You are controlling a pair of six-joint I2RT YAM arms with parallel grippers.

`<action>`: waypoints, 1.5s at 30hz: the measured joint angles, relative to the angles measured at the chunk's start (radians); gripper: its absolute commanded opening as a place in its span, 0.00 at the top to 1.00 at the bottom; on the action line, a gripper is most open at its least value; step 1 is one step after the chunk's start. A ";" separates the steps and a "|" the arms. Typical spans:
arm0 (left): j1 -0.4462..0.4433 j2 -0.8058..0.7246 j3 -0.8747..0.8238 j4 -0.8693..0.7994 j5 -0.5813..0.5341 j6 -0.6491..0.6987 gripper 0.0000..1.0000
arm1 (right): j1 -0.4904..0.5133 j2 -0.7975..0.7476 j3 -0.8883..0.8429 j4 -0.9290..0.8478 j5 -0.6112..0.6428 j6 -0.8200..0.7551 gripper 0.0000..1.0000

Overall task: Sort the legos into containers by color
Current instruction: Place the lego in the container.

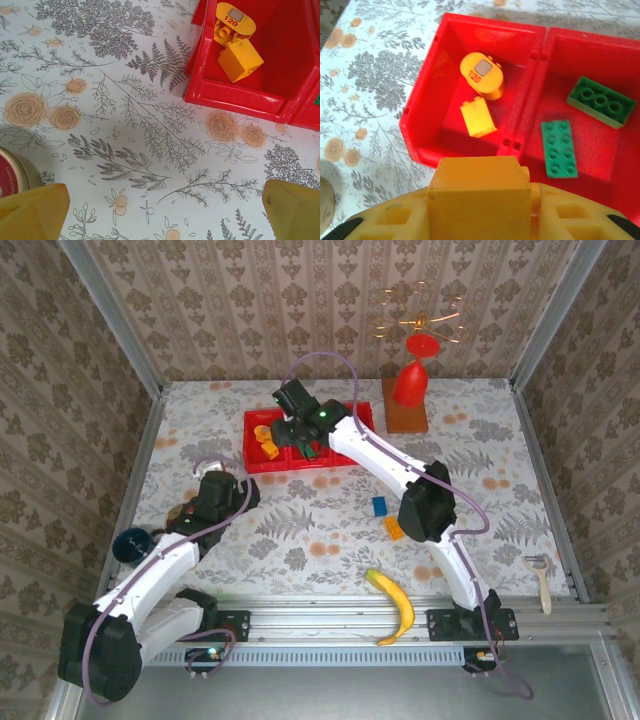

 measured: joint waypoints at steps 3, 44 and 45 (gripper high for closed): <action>0.001 0.000 0.000 0.000 0.003 0.000 0.00 | 0.002 0.063 0.075 -0.001 -0.014 -0.012 0.71; 0.008 -0.009 0.000 -0.001 0.027 0.000 0.00 | 0.009 0.253 0.263 0.037 0.006 -0.136 0.32; 0.008 -0.011 0.000 -0.001 0.028 0.000 0.00 | 0.009 0.232 0.248 0.029 0.016 -0.134 0.32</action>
